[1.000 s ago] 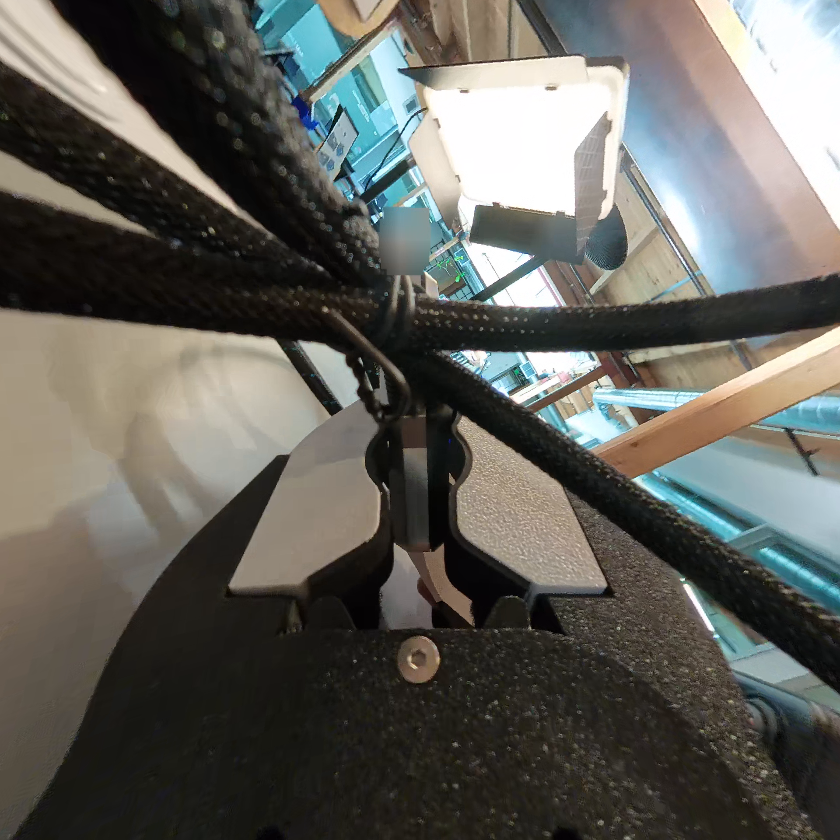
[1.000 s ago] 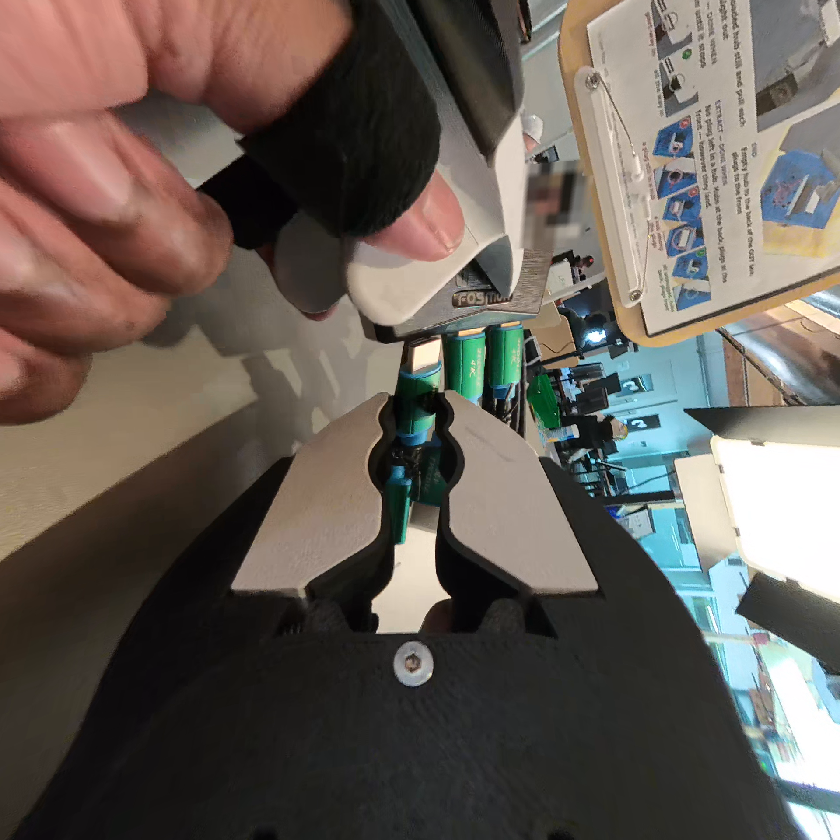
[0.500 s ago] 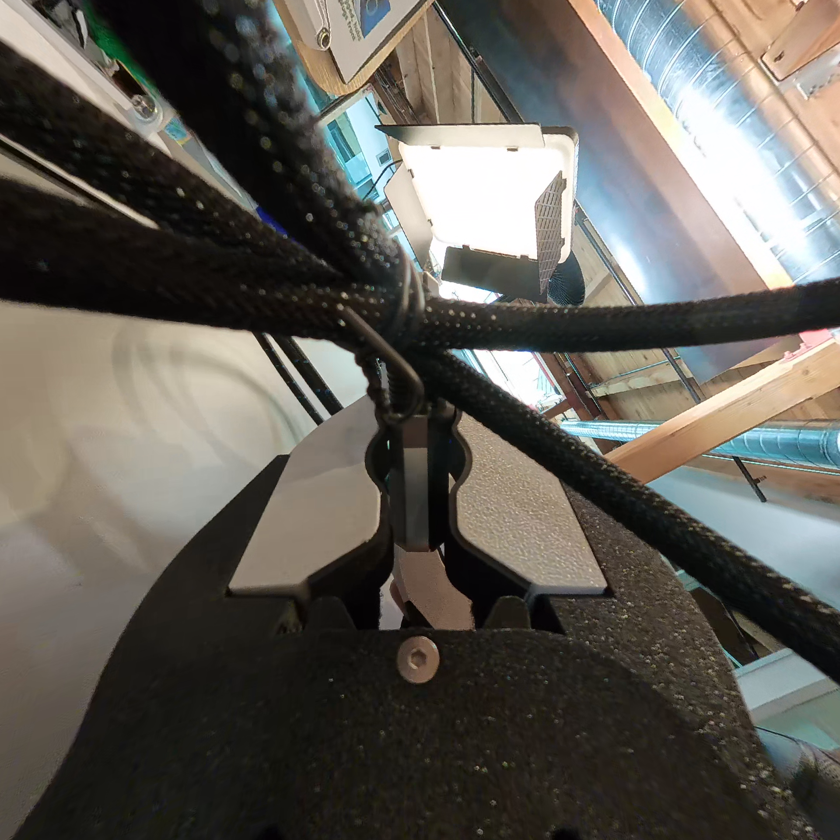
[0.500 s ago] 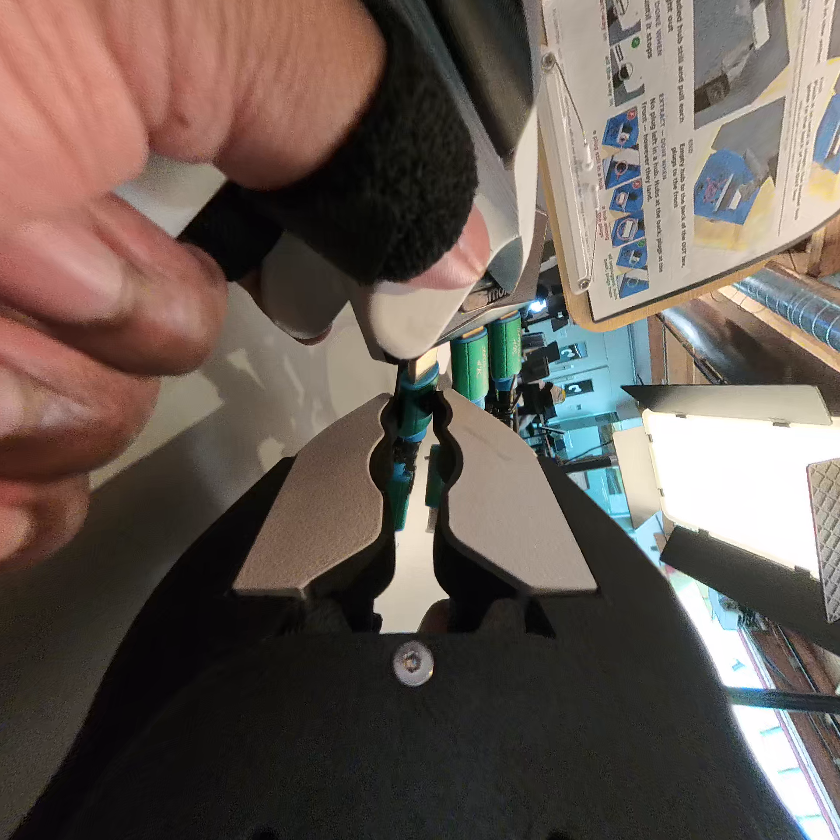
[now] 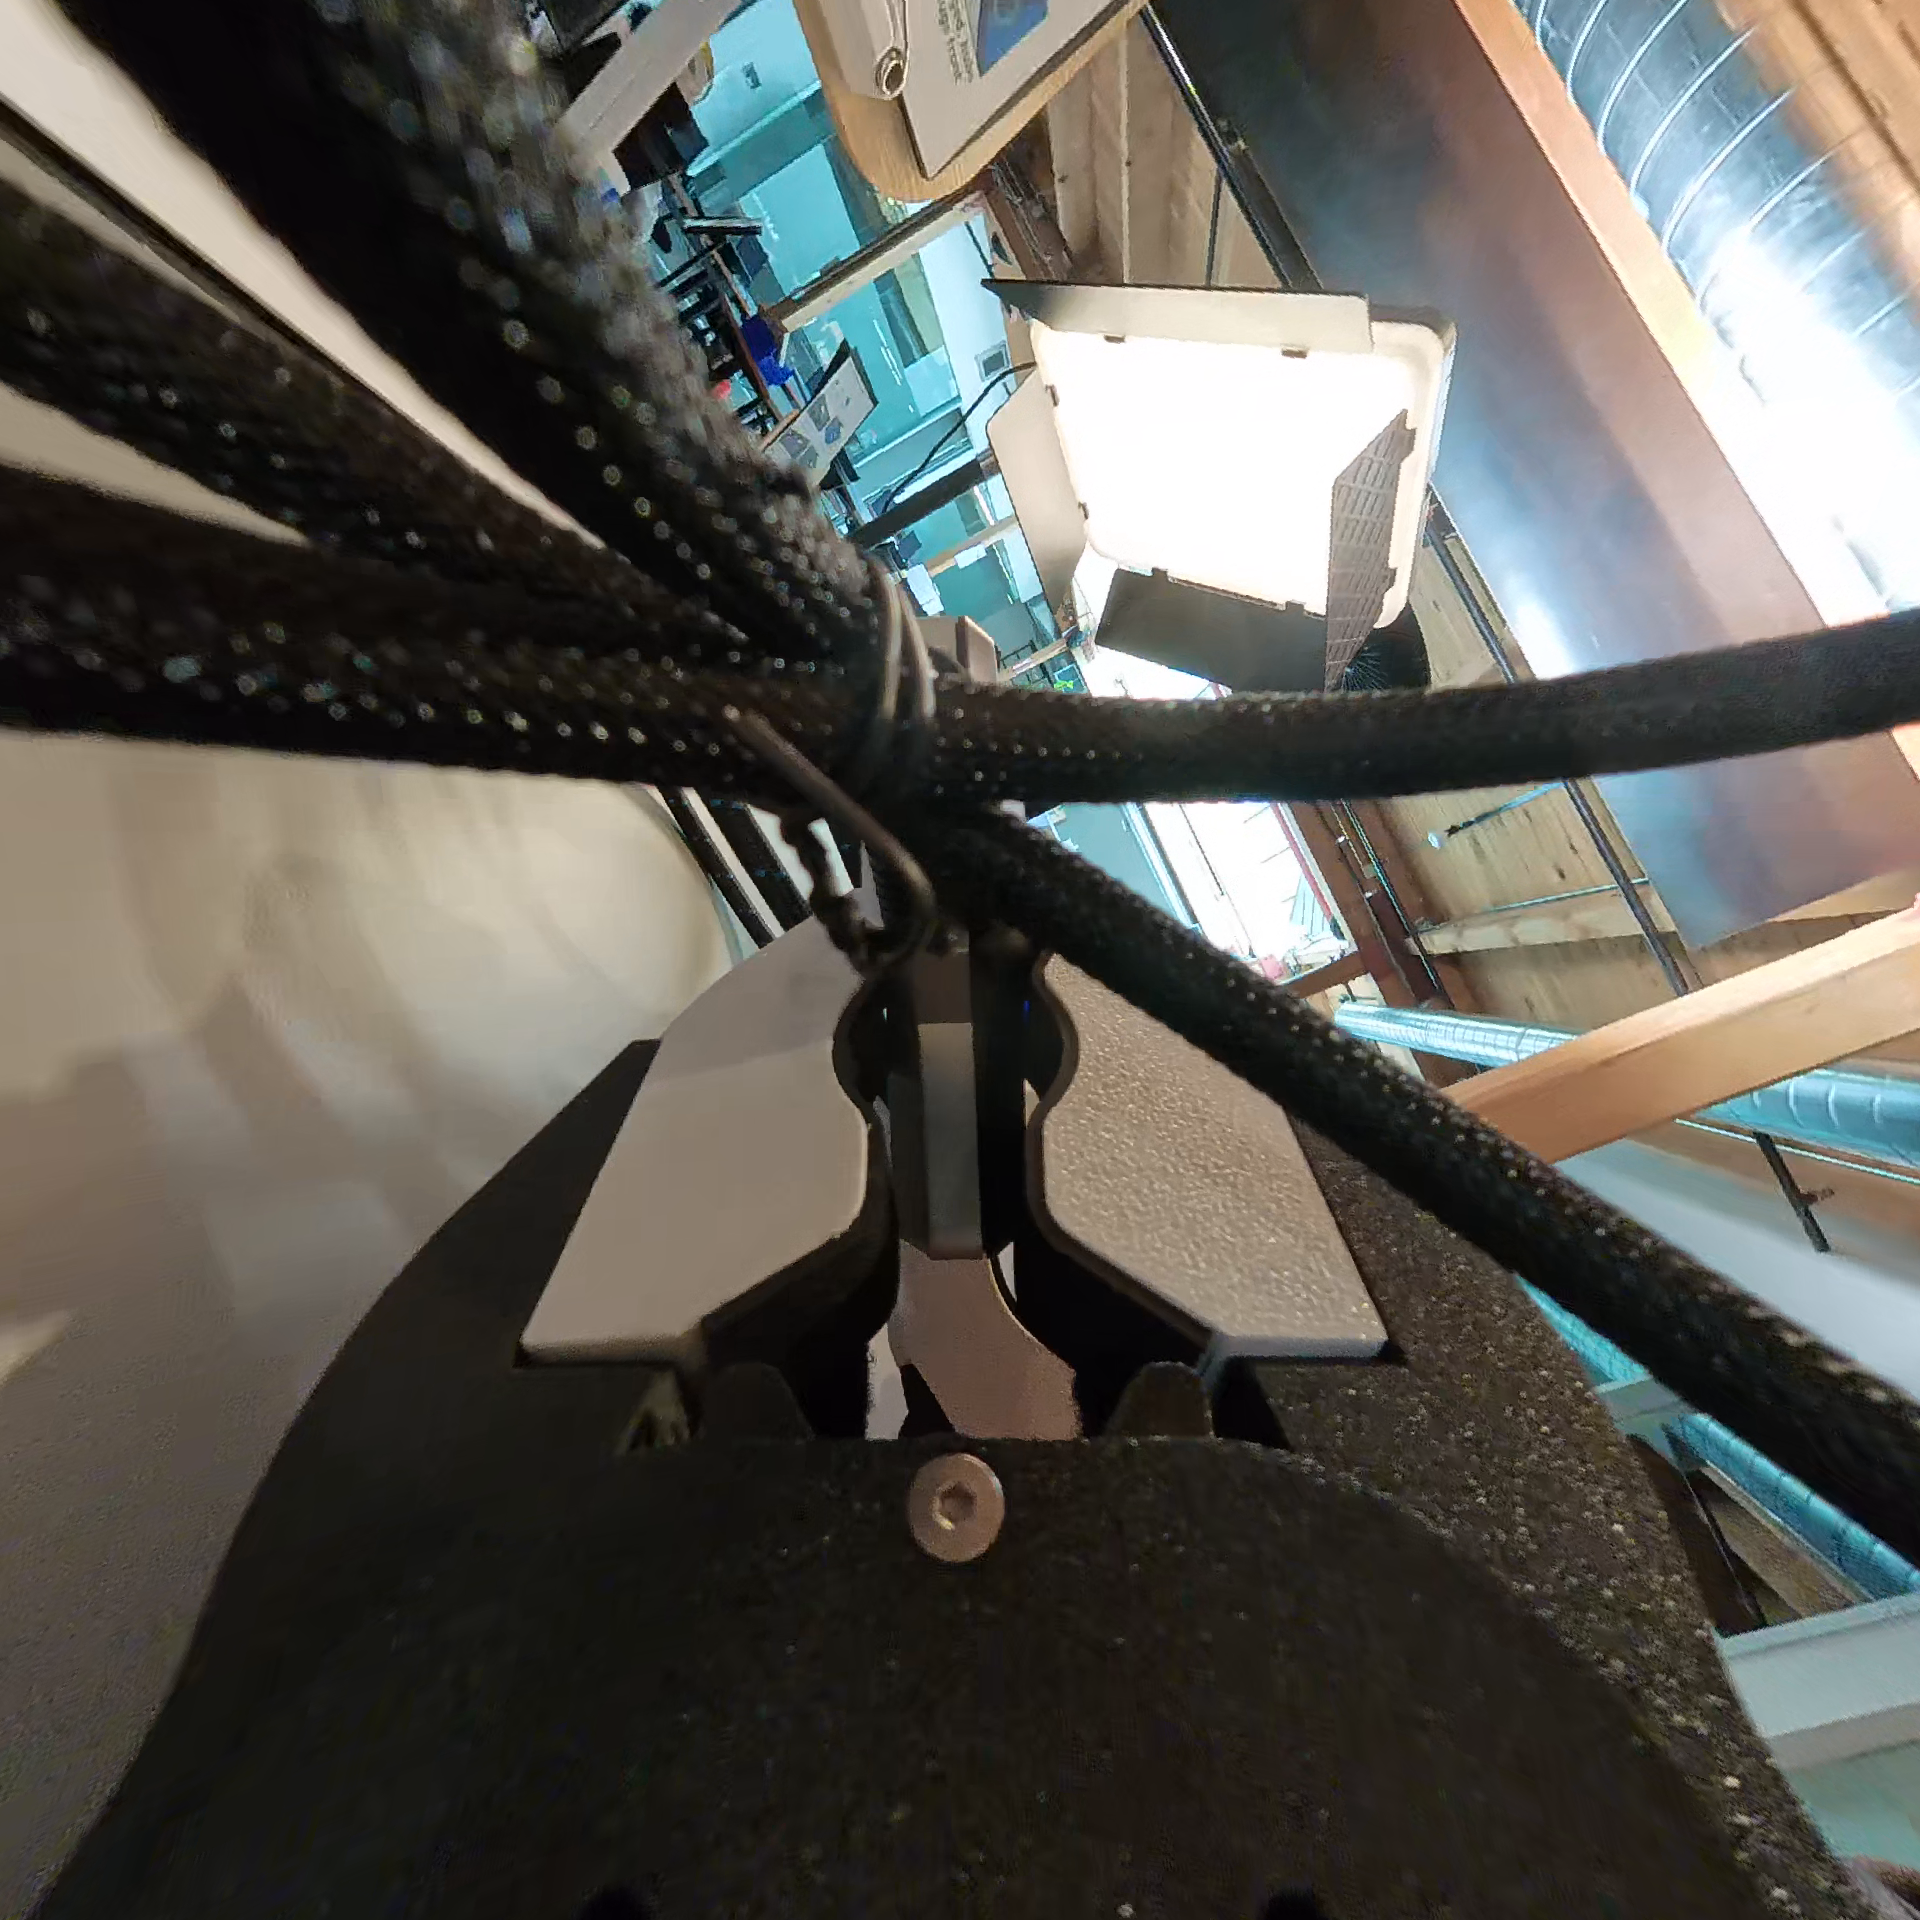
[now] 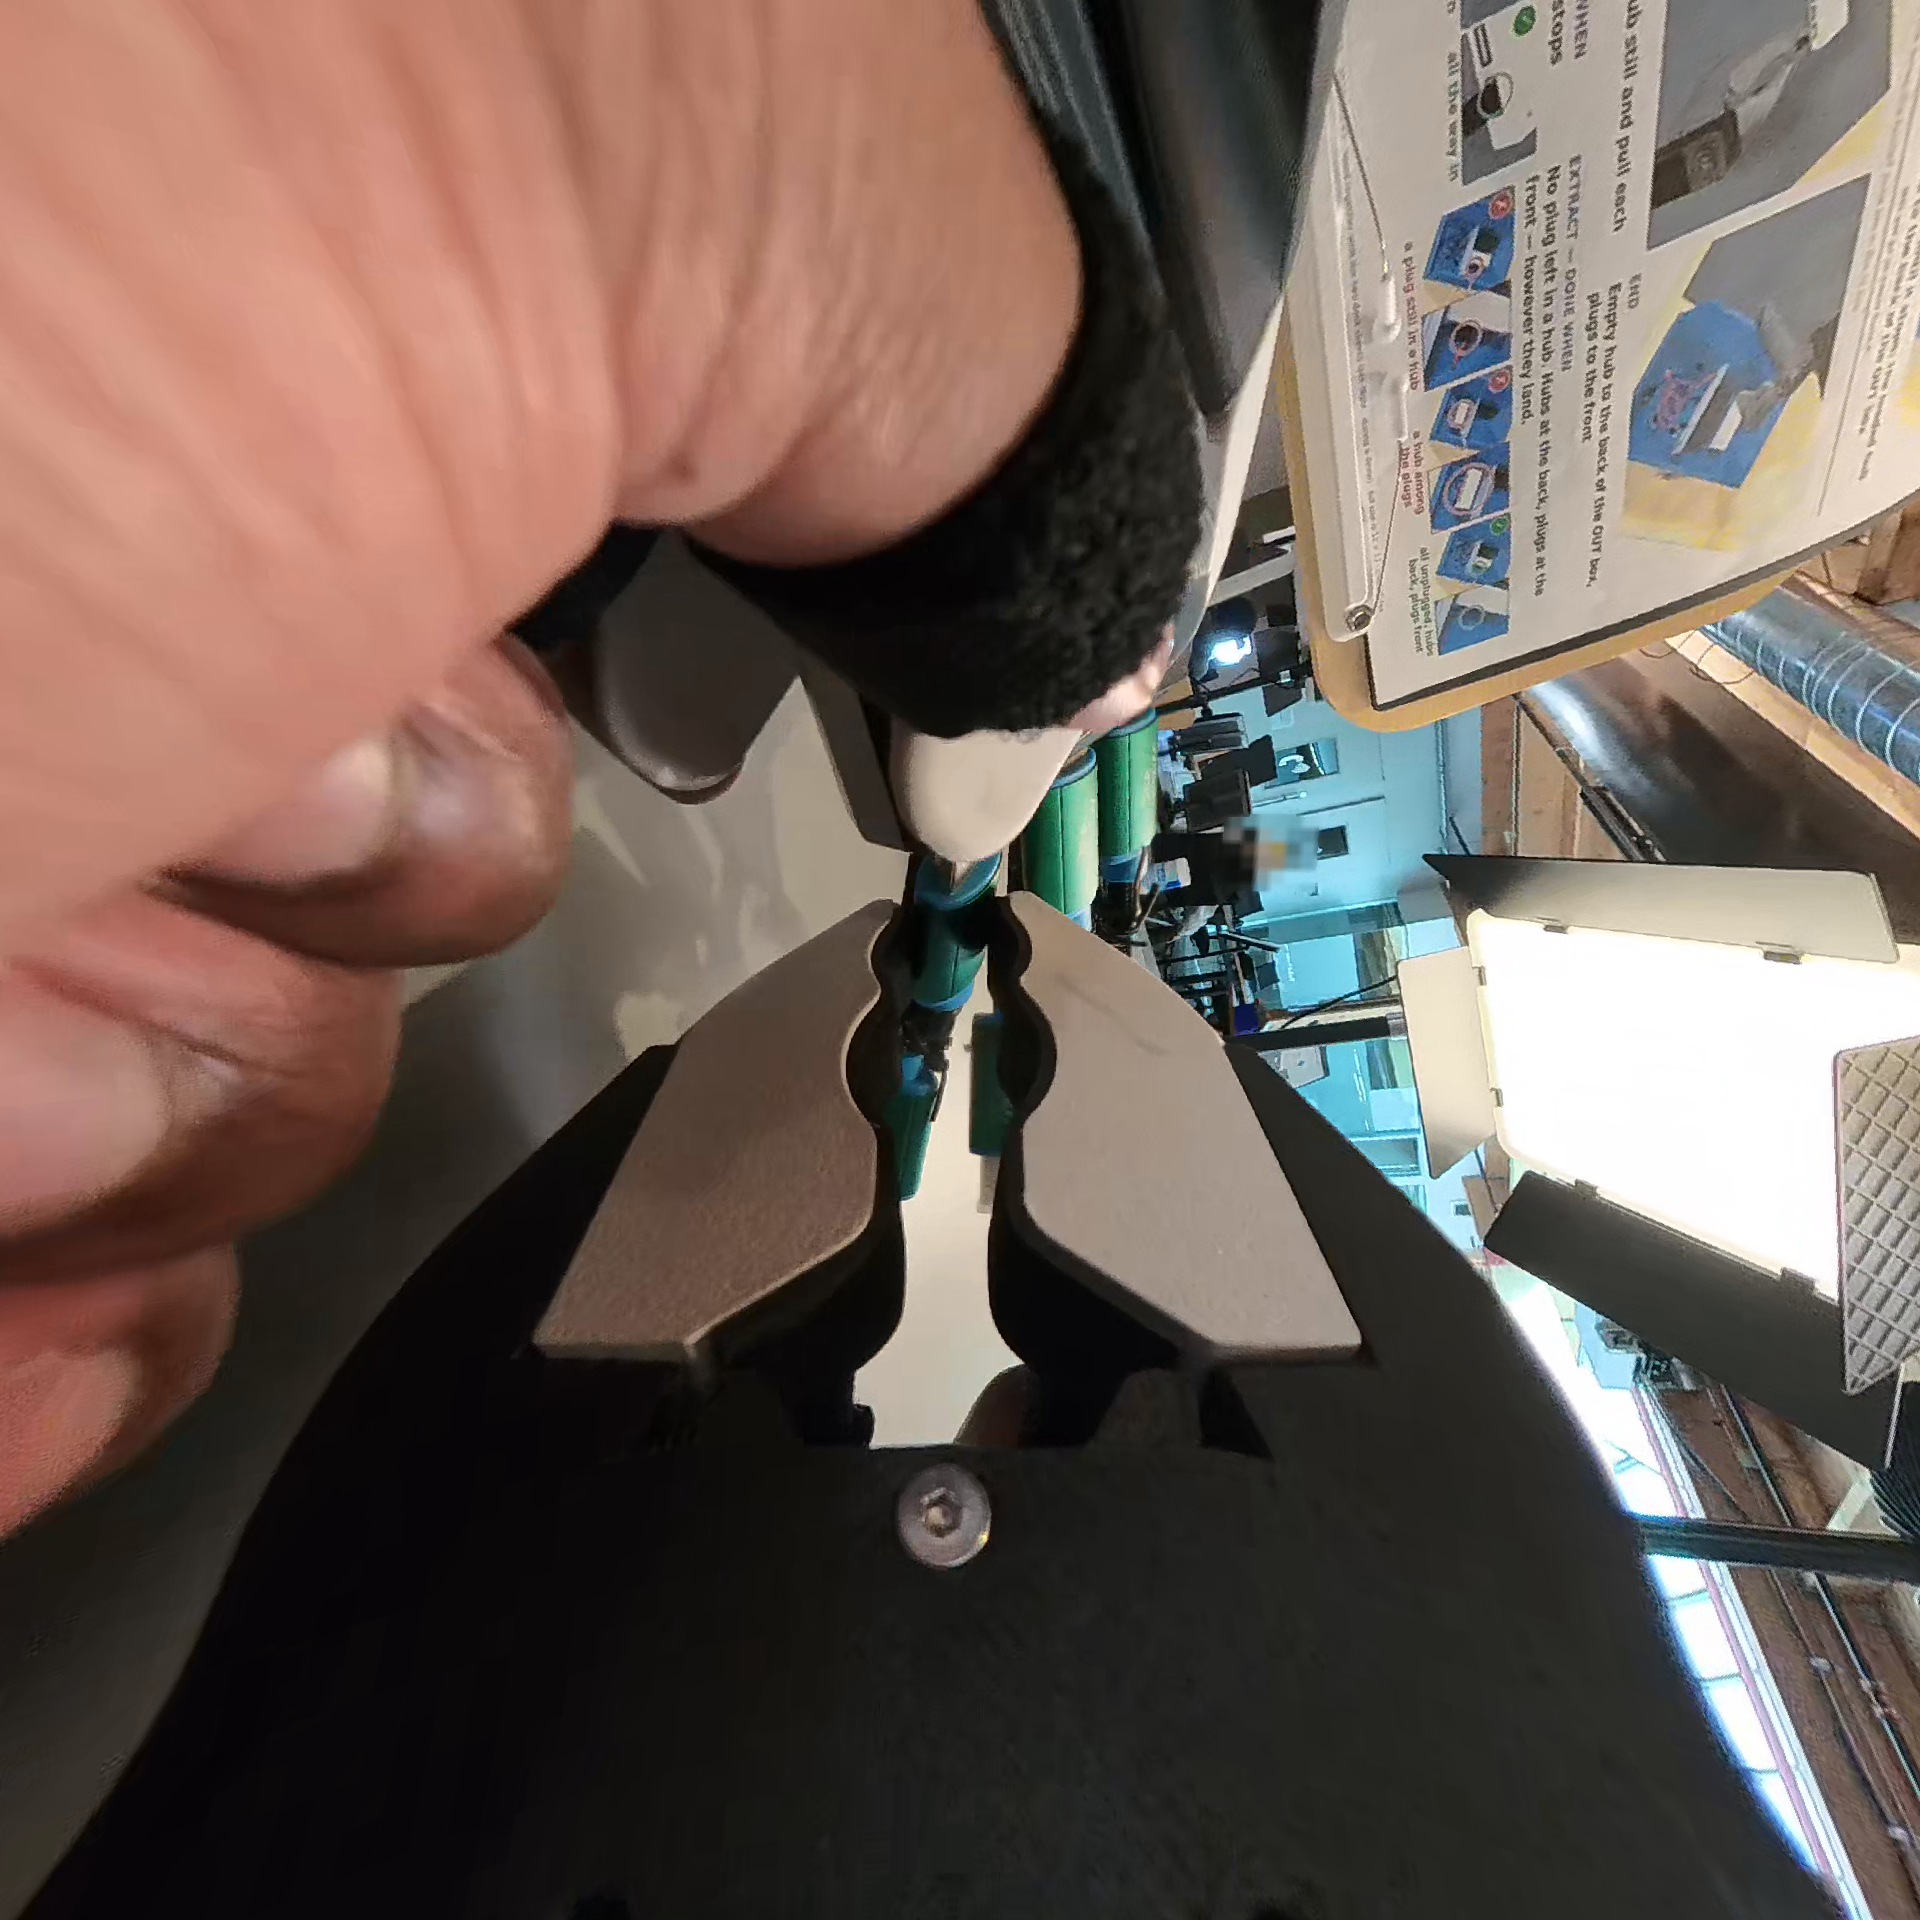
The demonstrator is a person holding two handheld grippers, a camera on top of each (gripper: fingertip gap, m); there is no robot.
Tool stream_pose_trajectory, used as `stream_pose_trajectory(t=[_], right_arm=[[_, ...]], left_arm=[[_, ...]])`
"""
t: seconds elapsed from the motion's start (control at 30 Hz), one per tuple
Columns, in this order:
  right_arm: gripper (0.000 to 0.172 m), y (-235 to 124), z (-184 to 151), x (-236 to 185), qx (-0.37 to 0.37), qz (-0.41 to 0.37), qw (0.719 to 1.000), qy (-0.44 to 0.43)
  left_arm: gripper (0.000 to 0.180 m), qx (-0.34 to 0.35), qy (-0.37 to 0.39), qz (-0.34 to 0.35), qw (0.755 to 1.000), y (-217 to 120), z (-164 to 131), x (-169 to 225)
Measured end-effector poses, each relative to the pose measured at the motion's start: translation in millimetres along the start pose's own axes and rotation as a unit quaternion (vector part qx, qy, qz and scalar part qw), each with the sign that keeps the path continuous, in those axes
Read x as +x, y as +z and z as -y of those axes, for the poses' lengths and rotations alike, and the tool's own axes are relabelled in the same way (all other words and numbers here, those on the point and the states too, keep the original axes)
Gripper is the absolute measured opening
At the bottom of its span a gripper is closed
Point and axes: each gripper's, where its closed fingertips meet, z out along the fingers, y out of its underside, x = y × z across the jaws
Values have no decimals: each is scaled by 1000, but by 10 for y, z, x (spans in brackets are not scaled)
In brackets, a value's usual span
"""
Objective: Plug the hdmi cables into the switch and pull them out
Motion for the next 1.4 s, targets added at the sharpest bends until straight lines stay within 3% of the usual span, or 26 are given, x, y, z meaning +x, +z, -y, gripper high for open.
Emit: stream_pose_trajectory(t=[0.03, 0.27, 0.43, 0.8, 0.9, 1.4], right_arm=[[13, -1, 9, -6, 5, 2, 1000, -2], [12, 5, 49, -30, 47, 36, 997, 57], [13, 24, 35, -51, 34, 34, 998, 45], [13, 55, 18, -195, 6, 55, 998, 15], [13, 73, 41, -186, -4, 49, 998, 31], [24, 49, 88, -89, 41, 32, 997, 58]], left_arm=[[16, -2, 7, 0, 1000, -1, 5, 0], [21, -9, 6, -14, 1000, 4, 23, -11], [16, -3, 27, 14, 1000, 12, 18, -49], [26, -15, -47, 58, 997, -37, -23, -249], [16, -9, -39, 48, 998, -30, 16, -236], [21, 2, -66, 29, 997, -44, 82, -245]])
